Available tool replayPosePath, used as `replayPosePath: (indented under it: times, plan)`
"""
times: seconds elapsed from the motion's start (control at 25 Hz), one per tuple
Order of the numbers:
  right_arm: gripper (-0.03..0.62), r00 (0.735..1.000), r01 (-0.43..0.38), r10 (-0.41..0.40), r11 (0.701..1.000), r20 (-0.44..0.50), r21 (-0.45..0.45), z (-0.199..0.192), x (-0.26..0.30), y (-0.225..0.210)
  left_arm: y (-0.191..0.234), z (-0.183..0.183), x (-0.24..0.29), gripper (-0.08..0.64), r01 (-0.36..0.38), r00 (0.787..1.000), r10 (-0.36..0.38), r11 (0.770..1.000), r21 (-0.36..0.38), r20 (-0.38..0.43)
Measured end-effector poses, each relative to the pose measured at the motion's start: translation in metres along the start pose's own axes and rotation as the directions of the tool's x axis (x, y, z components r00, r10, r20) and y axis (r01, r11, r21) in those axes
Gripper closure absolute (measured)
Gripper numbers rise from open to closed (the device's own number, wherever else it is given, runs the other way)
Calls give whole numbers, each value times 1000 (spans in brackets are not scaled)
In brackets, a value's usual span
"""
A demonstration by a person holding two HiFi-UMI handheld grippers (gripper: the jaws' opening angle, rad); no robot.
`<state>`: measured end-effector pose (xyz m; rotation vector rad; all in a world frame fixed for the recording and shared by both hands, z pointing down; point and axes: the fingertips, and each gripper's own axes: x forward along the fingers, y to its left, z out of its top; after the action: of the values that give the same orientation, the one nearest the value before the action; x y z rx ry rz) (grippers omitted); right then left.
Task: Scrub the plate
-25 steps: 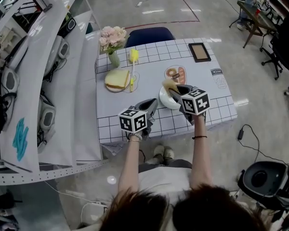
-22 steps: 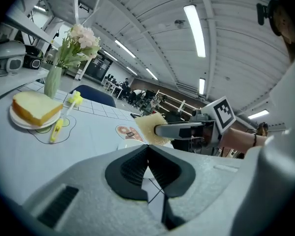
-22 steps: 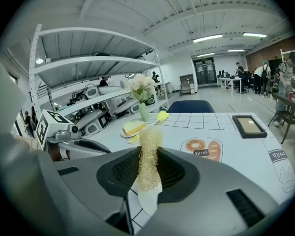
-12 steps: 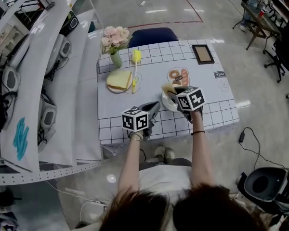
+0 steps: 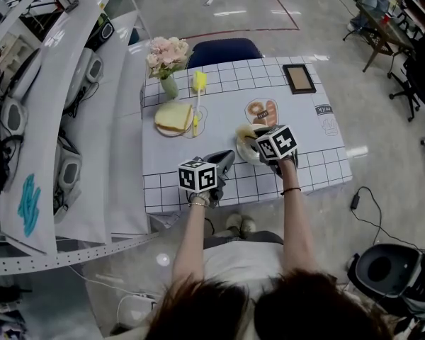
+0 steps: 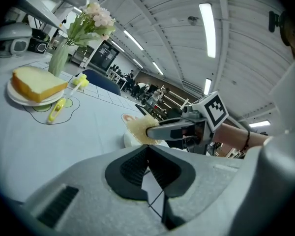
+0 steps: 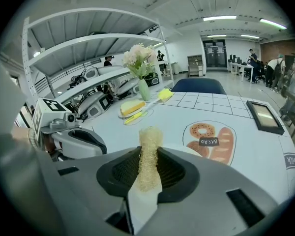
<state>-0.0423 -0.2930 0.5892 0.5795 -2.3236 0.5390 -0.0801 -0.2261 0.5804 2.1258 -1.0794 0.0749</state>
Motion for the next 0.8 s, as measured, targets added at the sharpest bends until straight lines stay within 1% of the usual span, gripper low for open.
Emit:
replayPosePath:
  times: [0.44,0.8]
  plan:
    - [508,998,-28,27,999,-60,-23,-13,13,-4,5,-1,7,549,-10,1000,10,1000,-16,-16]
    - [508,998,-44,43,999,-54,-21,-13,15,-6,5,1,11,549,-17,1000,17,999,-27,-9]
